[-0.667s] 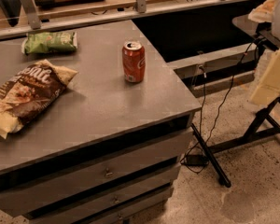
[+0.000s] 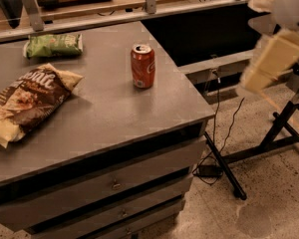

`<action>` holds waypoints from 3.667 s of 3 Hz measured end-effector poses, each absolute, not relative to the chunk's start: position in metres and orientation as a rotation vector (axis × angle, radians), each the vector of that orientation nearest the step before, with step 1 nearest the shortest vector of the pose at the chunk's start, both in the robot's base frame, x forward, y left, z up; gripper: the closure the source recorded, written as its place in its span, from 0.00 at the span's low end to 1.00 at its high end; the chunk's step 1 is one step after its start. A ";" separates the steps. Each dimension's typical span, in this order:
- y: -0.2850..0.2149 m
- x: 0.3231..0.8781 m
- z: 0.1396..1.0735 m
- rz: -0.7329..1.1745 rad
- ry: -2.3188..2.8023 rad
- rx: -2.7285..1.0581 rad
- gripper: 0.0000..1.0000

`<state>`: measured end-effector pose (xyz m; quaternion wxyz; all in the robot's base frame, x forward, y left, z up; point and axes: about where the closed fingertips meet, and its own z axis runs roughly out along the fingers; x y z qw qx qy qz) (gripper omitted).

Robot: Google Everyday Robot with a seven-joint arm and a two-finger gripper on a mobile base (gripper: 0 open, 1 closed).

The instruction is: Move green jalapeno chip bag near coke can

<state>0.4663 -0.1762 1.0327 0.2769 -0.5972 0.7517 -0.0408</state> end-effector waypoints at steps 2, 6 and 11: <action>-0.052 0.613 1.084 0.268 1.605 -1.459 0.00; 0.054 0.731 1.020 0.435 1.670 -1.487 0.00; 0.011 0.736 0.931 0.332 1.845 -0.964 0.00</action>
Offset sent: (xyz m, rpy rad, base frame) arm 0.2086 0.1716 0.0789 0.6076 -0.2133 0.2942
